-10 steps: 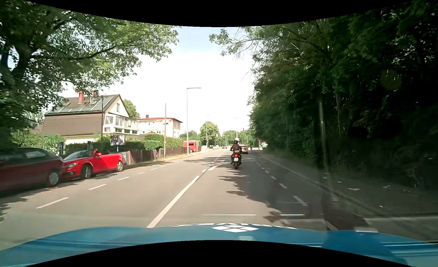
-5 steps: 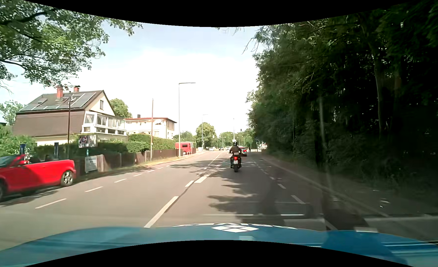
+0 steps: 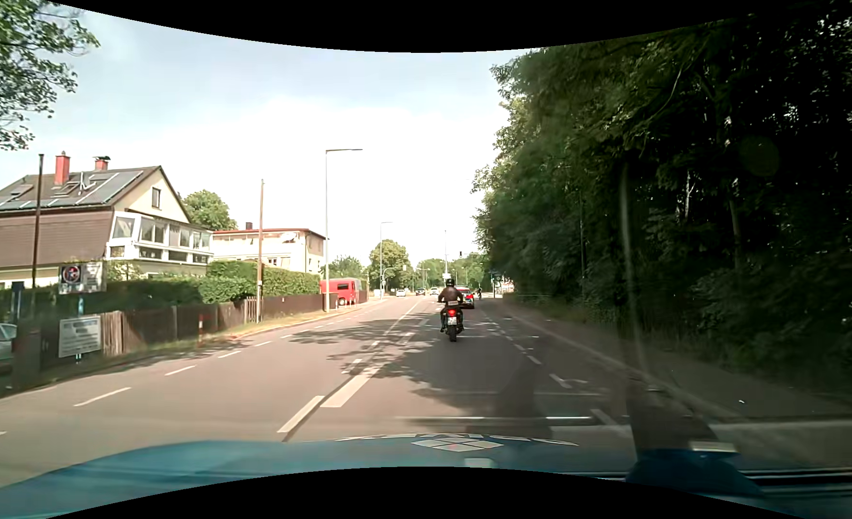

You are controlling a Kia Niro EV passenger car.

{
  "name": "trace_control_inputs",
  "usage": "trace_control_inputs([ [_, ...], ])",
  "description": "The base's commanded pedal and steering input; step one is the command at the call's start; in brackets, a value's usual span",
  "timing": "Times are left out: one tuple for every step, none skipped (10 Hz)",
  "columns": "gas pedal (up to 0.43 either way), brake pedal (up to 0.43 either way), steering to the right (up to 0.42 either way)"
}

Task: Follow the waypoints while adhering to traffic rules and regulations

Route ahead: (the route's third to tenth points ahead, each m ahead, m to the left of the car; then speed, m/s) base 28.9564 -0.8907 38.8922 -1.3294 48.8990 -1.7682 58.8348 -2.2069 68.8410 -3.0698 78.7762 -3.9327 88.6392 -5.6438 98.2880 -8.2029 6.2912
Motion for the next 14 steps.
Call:
trace_control_inputs([
  [0.0, 0.183, 0.027],
  [0.0, 0.183, 0.027],
  [0.0, 0.189, 0.027],
  [0.0, 0.183, 0.025],
  [0.0, 0.183, 0.024],
  [0.0, 0.183, 0.021],
  [0.0, 0.183, 0.02],
  [0.0, 0.183, 0.018],
  [0.0, 0.183, 0.017],
  [0.0, 0.183, 0.016],
  [0.0, 0.183, 0.013],
  [0.0, 0.183, 0.01],
  [0.0, 0.183, 0.009],
  [0.0, 0.183, 0.007],
])
